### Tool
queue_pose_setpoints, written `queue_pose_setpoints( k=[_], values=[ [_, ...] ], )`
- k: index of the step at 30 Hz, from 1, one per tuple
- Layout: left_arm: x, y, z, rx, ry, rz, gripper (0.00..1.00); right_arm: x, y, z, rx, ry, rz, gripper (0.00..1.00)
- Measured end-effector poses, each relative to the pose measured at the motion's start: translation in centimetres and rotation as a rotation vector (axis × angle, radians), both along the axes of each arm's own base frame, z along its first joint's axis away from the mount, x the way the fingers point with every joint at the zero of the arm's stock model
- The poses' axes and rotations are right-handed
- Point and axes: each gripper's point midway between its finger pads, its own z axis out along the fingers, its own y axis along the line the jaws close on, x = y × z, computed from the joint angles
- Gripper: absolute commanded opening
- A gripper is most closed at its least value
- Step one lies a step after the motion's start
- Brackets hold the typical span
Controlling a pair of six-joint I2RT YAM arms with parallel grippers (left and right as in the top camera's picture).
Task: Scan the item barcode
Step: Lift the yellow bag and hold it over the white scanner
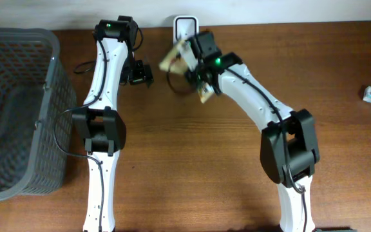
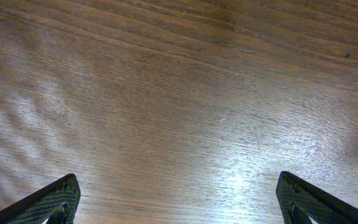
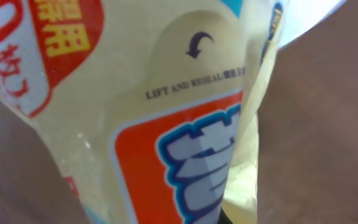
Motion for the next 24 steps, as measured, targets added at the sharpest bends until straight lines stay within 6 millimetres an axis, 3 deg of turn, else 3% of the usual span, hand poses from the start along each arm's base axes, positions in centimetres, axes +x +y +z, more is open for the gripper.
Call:
queue_pose_setpoints(
  k=[2,4,5,6,10,11,15,19,22,24],
  values=[
    [0.0,0.0,0.0,0.0,0.001,0.0,0.99,4.2,1.6,5.9,0.188,-0.191,-0.124,0.04],
    [0.0,0.0,0.0,0.0,0.0,0.0,0.99,6.6,2.4,8.6,0.321,-0.305,-0.195,0.04],
    [0.0,0.0,0.0,0.0,0.0,0.0,0.99,7.0,2.4,8.6,0.34,-0.316,-0.219,0.04],
    [0.0,0.0,0.0,0.0,0.0,0.0,0.99,8.1,2.2,8.3,0.368,-0.344,-0.275,0.04],
    [0.0,0.0,0.0,0.0,0.0,0.0,0.99,10.1,1.8,1.5,0.359,-0.319,-0.379,0.06],
    [0.0,0.0,0.0,0.0,0.0,0.0,0.99,10.3,1.8,1.0,0.36,-0.318,-0.385,0.07],
    [0.0,0.0,0.0,0.0,0.0,0.0,0.99,11.0,1.5,1.8,0.385,-0.355,-0.394,0.07],
    [0.0,0.0,0.0,0.0,0.0,0.0,0.99,12.5,-1.5,2.6,0.48,-0.348,-0.522,0.07],
    [0.0,0.0,0.0,0.0,0.0,0.0,0.99,12.3,-2.2,1.8,0.473,-0.317,-0.554,0.07],
    [0.0,0.0,0.0,0.0,0.0,0.0,0.99,11.5,-2.5,0.2,0.431,-0.259,-0.566,0.04]
  ],
)
